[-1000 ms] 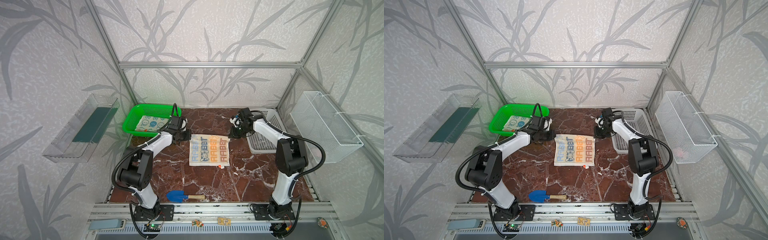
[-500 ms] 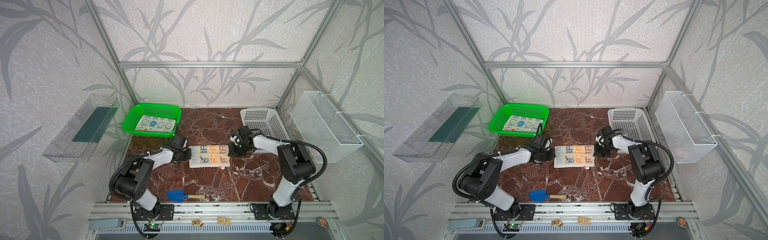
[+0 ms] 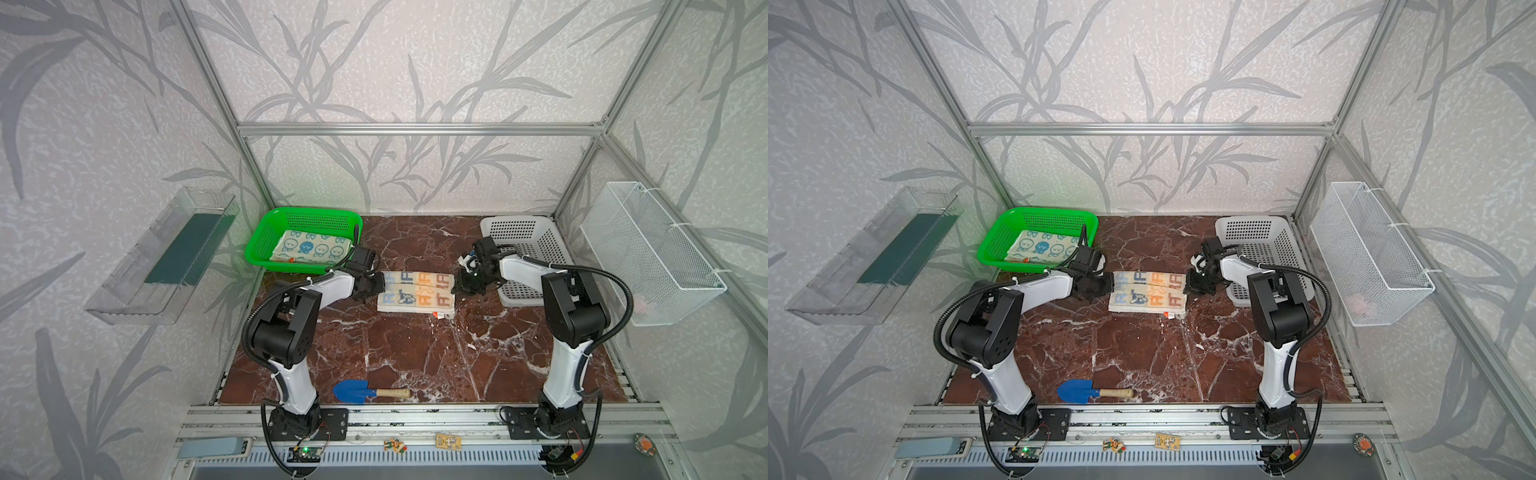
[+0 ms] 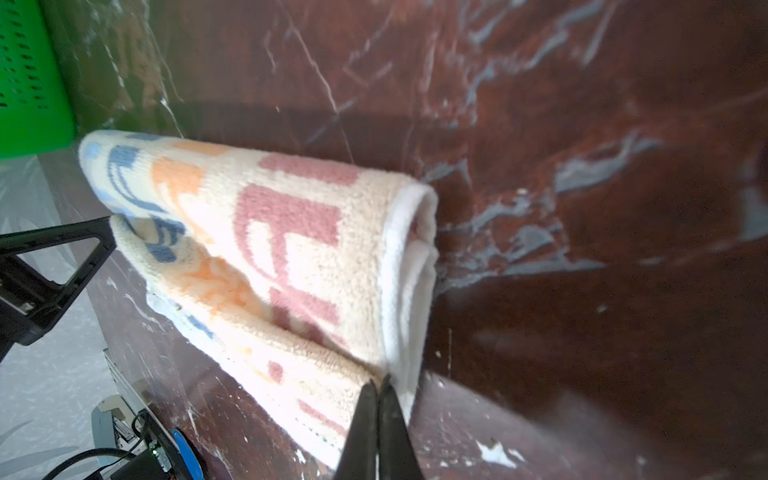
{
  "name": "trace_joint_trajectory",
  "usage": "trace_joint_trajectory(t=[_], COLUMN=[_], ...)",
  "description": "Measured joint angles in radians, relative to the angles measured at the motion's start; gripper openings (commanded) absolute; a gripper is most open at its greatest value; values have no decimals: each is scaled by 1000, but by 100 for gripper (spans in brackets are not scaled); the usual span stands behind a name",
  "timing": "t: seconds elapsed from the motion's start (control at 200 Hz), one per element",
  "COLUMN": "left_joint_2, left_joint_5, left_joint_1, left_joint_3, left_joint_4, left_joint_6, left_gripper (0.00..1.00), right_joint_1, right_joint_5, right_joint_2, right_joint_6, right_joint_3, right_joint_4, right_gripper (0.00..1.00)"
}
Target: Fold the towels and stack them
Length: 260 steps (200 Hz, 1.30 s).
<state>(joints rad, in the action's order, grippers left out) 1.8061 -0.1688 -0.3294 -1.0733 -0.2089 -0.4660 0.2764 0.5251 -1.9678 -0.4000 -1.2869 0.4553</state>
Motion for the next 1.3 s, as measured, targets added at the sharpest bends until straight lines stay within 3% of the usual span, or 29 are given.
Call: trace_joint_trajectory(t=[0.52,1.045,1.155,1.3], left_joint_2=[-156,-160,-149,-148], left_joint_5=[14,-24,-30,-42], left_joint_1=[-2,-15,-22,-44], left_joint_3=[34,178,182,186], left_joint_4=[-66,23,40,55], left_joint_6=[16,-23,-27,-29], left_gripper=[0,0,11,51], right_joint_1=[-2,19,19,19], right_joint_5=[7,16,15,18], right_joint_2=[120,116,96,91], right_joint_6=[10,11,11,16], right_joint_3=[21,164,168,167], right_joint_4=[43,-13,-23,-25], right_gripper=[0,0,7,29])
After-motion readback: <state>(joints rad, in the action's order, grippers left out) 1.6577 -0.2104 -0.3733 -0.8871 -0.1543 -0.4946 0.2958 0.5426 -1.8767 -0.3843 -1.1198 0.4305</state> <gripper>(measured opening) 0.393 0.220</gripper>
